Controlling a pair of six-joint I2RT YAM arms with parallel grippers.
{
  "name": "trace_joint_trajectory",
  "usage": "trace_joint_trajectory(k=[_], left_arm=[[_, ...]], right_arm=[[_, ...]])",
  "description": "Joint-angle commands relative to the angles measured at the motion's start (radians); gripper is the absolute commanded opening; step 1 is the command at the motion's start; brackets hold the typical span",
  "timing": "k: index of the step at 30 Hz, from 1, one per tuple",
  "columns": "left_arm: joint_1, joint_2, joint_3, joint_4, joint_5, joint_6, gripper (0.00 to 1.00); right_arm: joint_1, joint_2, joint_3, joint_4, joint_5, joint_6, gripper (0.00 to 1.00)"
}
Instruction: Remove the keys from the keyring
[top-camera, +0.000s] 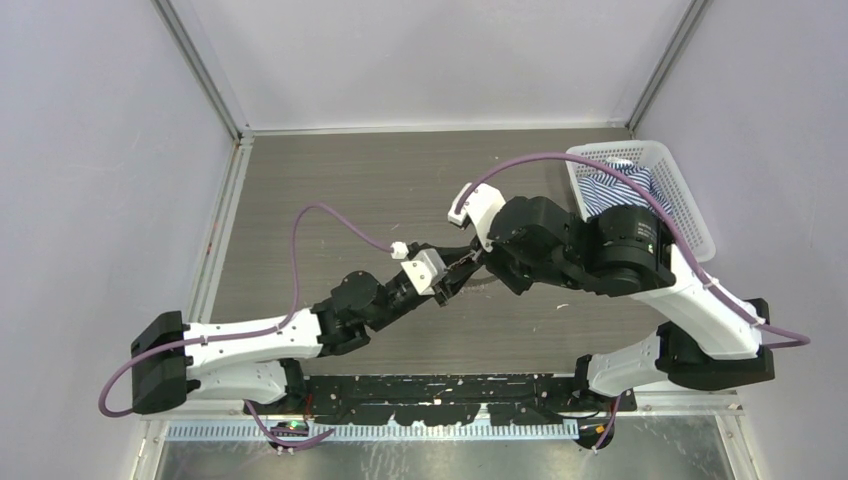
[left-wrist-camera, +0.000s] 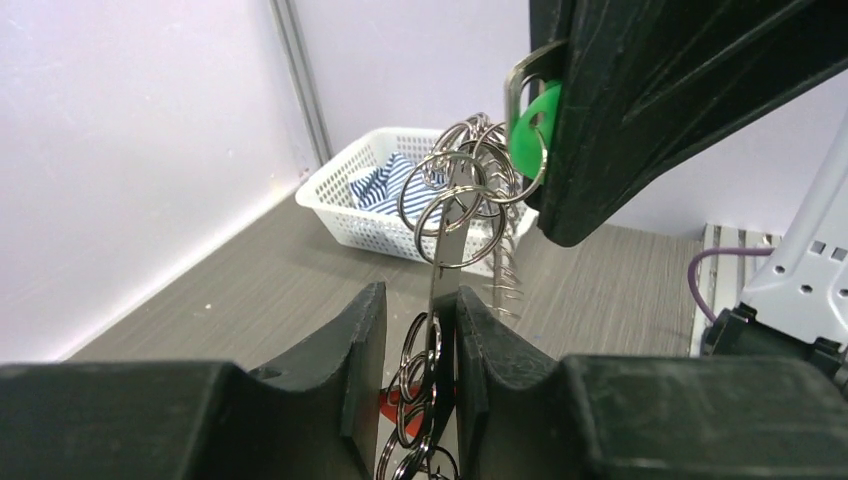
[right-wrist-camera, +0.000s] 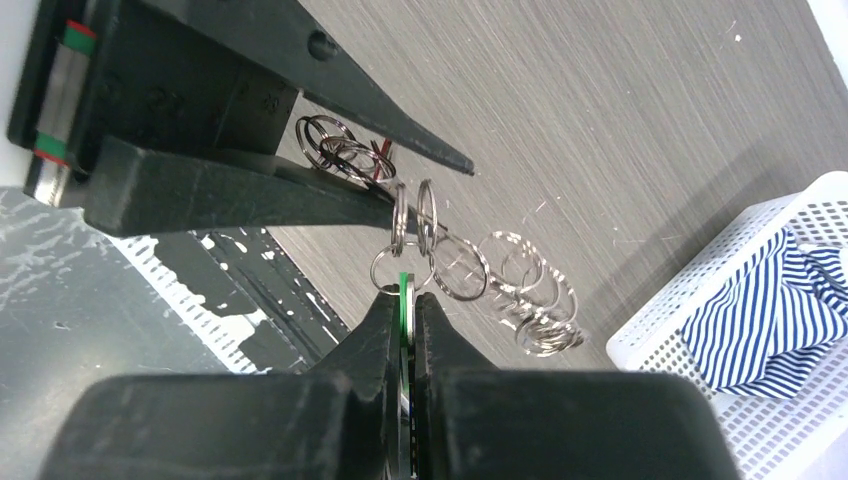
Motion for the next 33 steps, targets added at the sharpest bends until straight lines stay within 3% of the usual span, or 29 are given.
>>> trace_joint_trajectory(k=[1,9,18,24,33], left_arm=[[-0.008,-0.014,-0.046,0.229,-0.106,0.059,0.01],[-0.053,0.003,-0.070,0.369,-0.104,0.227,0.01],[-0.087,0.019,-0.077,0.399,-0.067,0.365,0.00],[-0.087,-0.010,-0.078,0.324,-0.001,0.371,0.00],[-0.055,-0.074,-0.071,0.179,0.107,0.263,0.00]], right_arm=[[0.007,-0.066,-0.009,0.002,-0.008,0.060,0.01],[0.007,-0.087,-0.065,0.015,0.025,0.078,0.01],[0.007,-0.107,-0.041,0.038,0.093,0.051,0.01],[0.007,-0.105,0.005,0.064,0.100,0.020,0.01],[0.007,-0.089,0.077,0.041,0.022,0.018,0.01]])
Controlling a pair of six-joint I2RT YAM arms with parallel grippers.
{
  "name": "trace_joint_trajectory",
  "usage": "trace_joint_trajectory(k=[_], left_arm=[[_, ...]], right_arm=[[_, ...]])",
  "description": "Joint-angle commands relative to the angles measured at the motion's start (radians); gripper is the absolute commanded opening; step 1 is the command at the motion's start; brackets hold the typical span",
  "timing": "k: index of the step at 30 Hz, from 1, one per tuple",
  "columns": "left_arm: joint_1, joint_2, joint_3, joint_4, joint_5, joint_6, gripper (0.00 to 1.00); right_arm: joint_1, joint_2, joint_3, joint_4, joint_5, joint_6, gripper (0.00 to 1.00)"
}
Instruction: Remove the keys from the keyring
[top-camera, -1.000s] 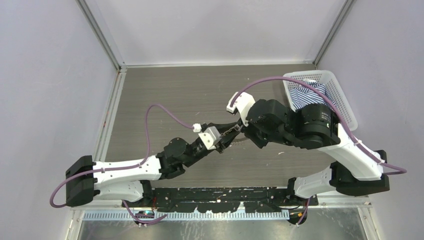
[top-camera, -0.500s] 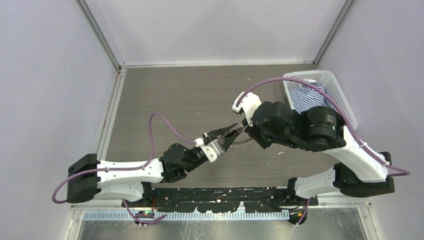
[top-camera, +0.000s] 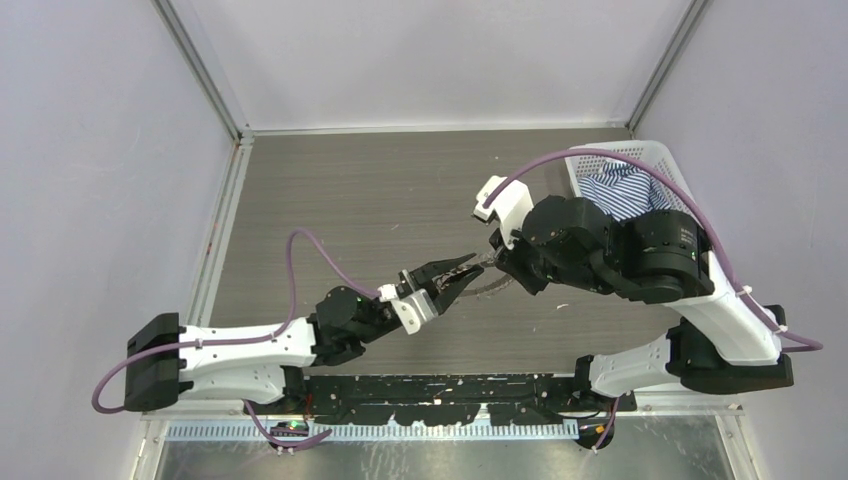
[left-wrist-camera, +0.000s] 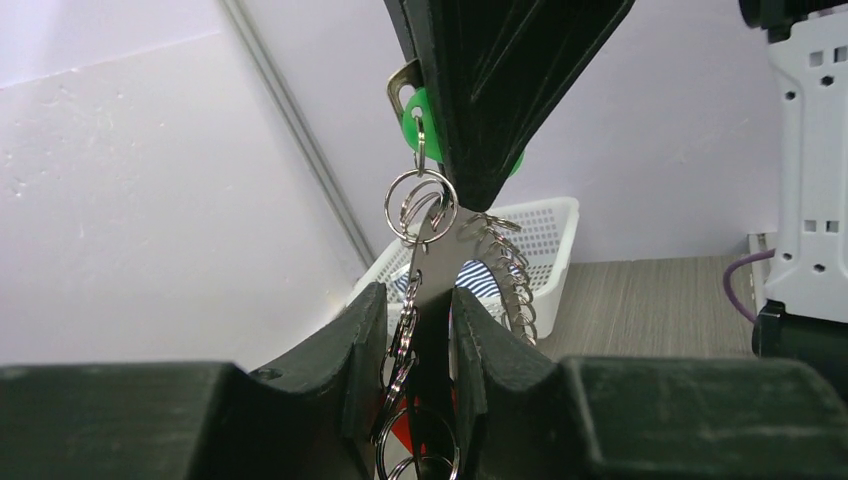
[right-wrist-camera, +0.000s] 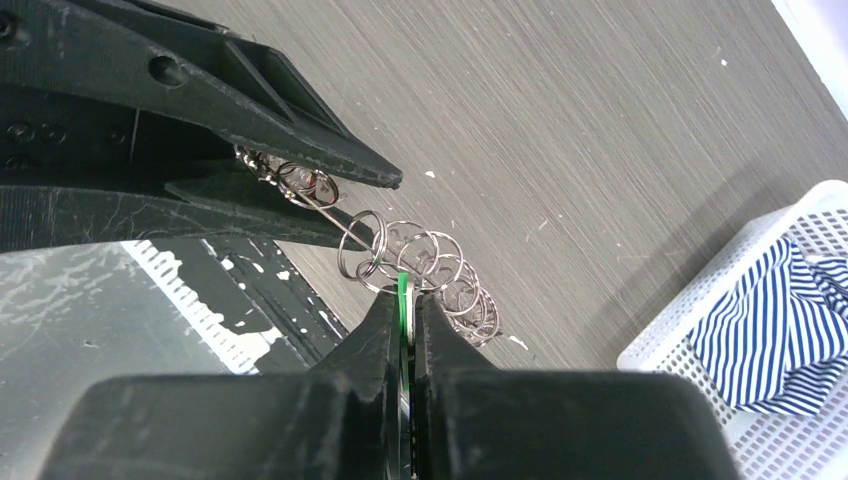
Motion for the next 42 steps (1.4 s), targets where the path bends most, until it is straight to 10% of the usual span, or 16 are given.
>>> trace_joint_trajectory(k=[1,42], left_arm=[[0.033,-0.045,0.011,-0.063,0.065,-0.073,0.00],[0.046,-0.142,0.047,-0.248,0.041,0.246,0.00]], right_arm=[[0.000,-0.010,0.084,0.012,-0.020,-0.011,0.01],[-0.001,0.077,0.077,-0.041,-0.128,0.084,0.01]])
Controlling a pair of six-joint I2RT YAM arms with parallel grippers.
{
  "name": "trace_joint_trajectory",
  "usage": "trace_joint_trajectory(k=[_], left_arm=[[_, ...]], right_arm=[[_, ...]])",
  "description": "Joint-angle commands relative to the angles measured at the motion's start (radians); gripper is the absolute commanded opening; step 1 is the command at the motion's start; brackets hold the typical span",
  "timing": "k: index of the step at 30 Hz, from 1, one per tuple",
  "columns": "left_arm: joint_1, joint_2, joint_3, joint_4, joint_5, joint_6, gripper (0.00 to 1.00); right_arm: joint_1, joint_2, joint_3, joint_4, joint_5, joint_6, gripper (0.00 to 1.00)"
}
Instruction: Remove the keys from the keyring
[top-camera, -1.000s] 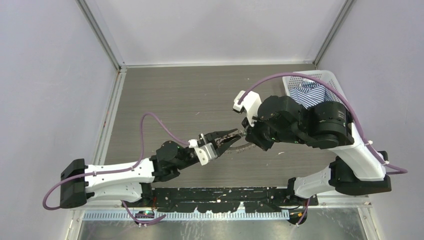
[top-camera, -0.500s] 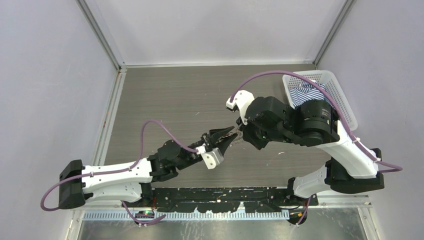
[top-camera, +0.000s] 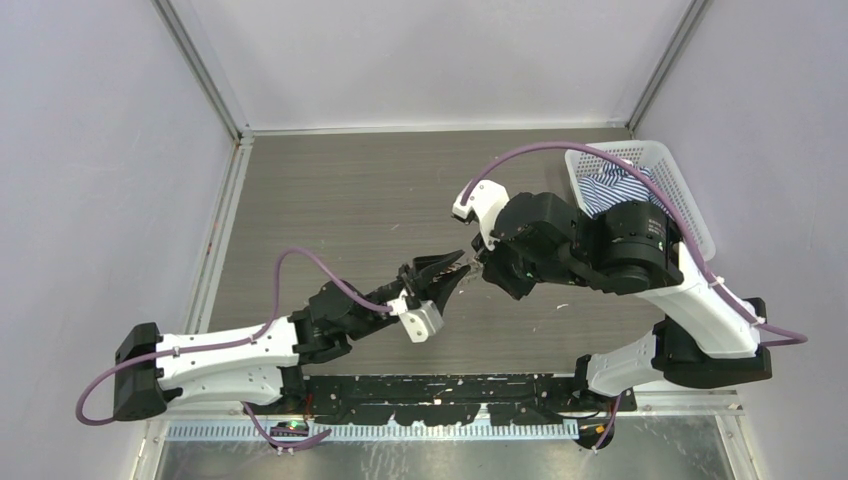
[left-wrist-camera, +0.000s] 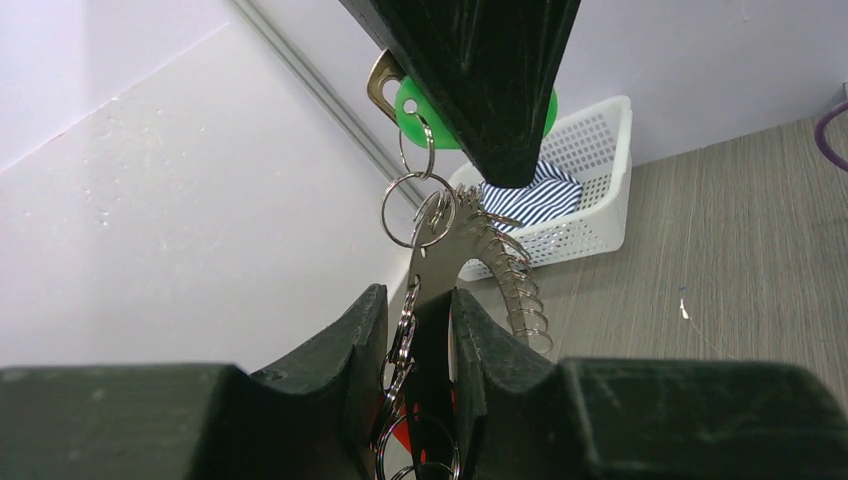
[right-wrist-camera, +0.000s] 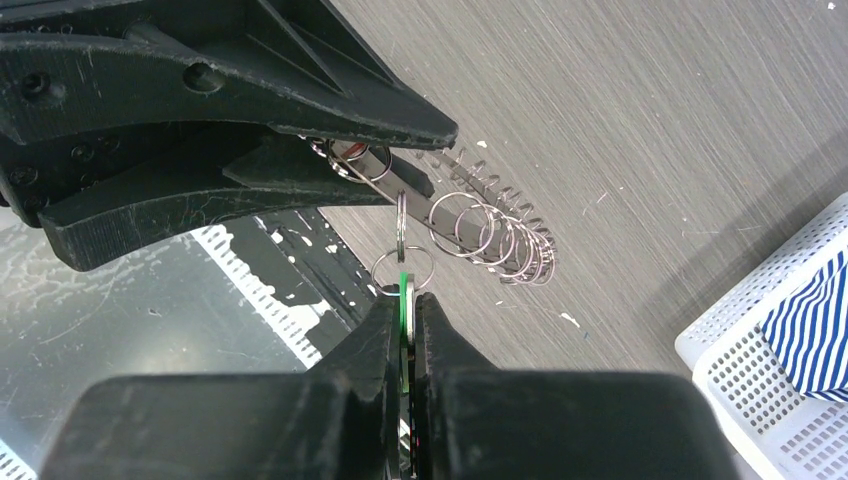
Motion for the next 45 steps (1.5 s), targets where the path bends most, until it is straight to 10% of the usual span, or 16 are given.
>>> trace_joint_trajectory(k=[1,45], left_arm=[[0.010,-0.032,0.018,0.034,0.001,0.019,0.00],[0.002,-0.023,0.052,0.201,-0.021,0.080,0.00]], right_arm=[[0.000,-0.017,-0.004,0.024,-0.036,-0.004,0.01],[0.000,-0.352,-0.548,0.601,0.119,-0.140,0.01]])
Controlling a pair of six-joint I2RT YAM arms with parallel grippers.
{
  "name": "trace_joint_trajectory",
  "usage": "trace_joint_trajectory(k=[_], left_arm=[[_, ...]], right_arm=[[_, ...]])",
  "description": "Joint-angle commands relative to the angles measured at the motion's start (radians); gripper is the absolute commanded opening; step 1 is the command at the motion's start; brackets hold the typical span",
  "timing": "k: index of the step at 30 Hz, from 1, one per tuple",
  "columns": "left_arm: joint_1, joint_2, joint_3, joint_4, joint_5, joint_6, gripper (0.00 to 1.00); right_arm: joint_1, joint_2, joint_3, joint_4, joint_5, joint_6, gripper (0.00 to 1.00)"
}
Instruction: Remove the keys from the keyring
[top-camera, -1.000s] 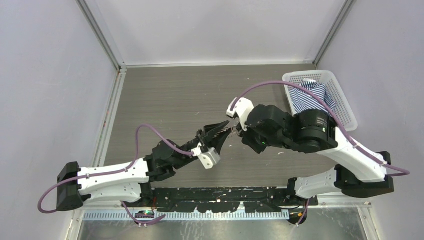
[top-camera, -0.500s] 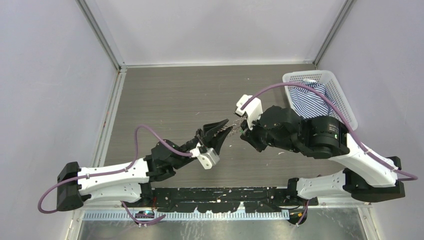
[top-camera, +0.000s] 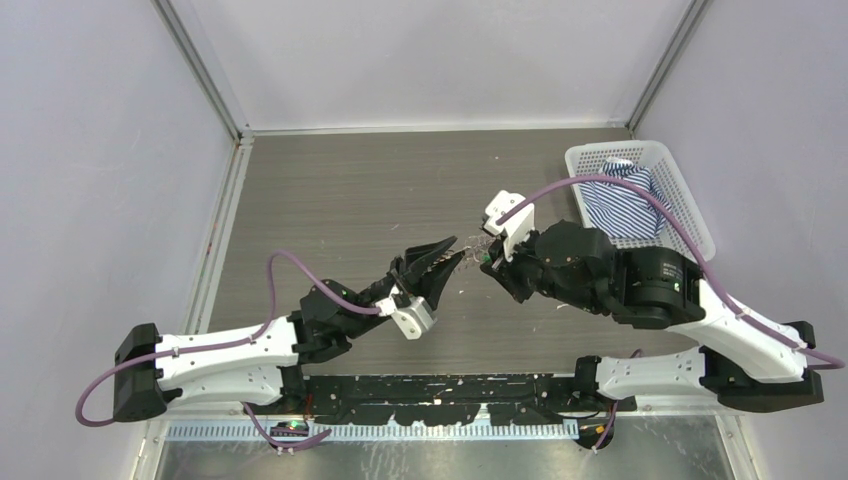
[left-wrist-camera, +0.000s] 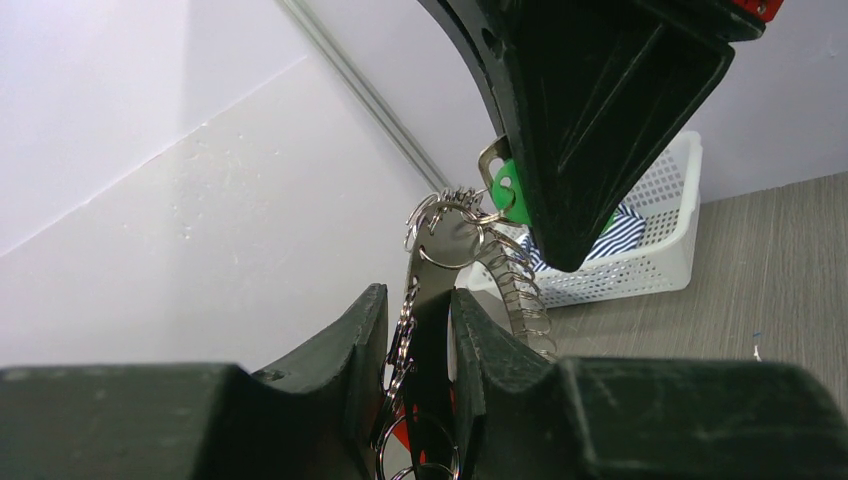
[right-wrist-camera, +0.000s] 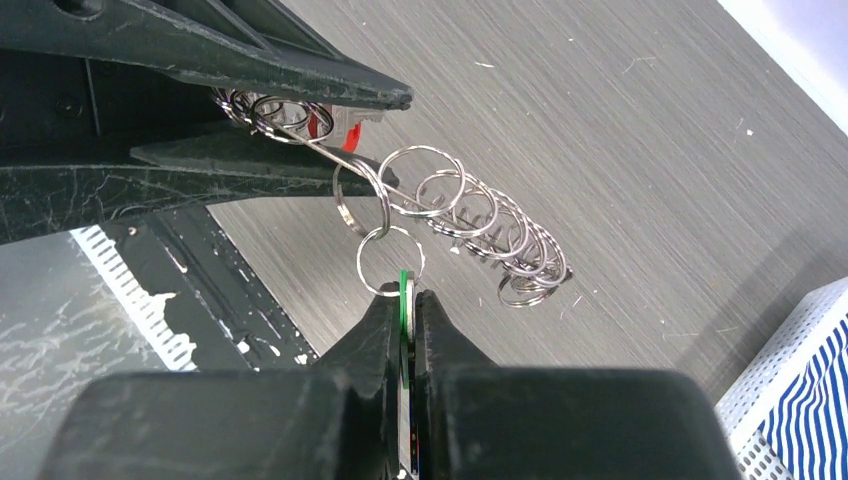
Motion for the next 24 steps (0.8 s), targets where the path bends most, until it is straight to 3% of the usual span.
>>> trace_joint_trajectory(k=[1,11,24], left_arm=[[-0.003,-0.015,0.056,0.088,0.016,0.025,0.00],[-0.002,0.043,0.126,0.116,-0.035,0.100,0.00],[-0.011,0.084,0.185,0.147,-0.020,0.151,0.00]], right_arm=[[-0.001,-0.023,-0.038,0.127,0.034,-0.028,0.01],[0.000,-0.110,-0.193,0.331,-0.009,-0.048,0.02],[0.000,-0.266,-0.433,0.664,0.027,-0.094,0.20]])
